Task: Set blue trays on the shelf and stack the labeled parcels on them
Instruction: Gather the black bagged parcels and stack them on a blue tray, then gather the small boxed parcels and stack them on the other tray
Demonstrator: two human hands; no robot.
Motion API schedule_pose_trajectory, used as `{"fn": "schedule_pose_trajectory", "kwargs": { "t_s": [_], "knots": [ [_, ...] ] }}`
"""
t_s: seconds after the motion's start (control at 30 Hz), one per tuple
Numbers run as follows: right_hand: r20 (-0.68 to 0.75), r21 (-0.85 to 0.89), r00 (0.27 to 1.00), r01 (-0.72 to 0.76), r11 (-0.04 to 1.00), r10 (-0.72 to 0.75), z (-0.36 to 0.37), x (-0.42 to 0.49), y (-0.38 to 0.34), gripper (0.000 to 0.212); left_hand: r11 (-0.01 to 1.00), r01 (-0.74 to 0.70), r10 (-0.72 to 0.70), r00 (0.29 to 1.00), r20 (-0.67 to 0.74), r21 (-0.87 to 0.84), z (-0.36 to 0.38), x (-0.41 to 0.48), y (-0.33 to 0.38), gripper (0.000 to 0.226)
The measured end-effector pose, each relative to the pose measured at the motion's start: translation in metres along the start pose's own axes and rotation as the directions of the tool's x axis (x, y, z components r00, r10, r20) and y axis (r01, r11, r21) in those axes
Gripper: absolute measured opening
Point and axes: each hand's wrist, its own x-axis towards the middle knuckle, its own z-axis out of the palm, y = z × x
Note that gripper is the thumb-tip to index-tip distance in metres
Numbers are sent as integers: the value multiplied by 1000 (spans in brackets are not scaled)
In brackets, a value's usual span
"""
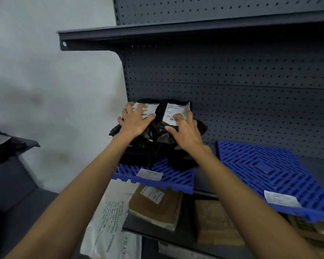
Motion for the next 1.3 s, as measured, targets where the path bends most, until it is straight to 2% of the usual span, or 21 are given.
{"fn": "schedule_pose_trajectory", "kwargs": {
  "t_s": [0.2,0.33,0.5,0.7,0.93,1.3],
  "knots": [
    [13,-81,997,81,993,-80,-12,-9,13,53,979,-185,187,982,-13,81,-2,-13,6,38],
    [0,-115,995,99,988,-100,-29,-22,25,51,935,-338,345,936,-61,106,-2,-23,24,38],
    [-18,-198,998,56,979,-61,-68,-53,64,48,867,-489,494,869,-31,97,16,-43,74,35],
    [58,-409,992,-83,909,116,-135,-124,157,42,749,-653,647,757,91,109,71,-84,163,34],
    [-38,-500,957,-266,824,286,-245,-231,260,39,657,-752,719,645,260,49,141,-171,290,37],
    [-150,-586,838,-503,636,525,-403,-427,396,39,453,-883,869,406,284,-123,242,-343,506,31]
  ]
}}
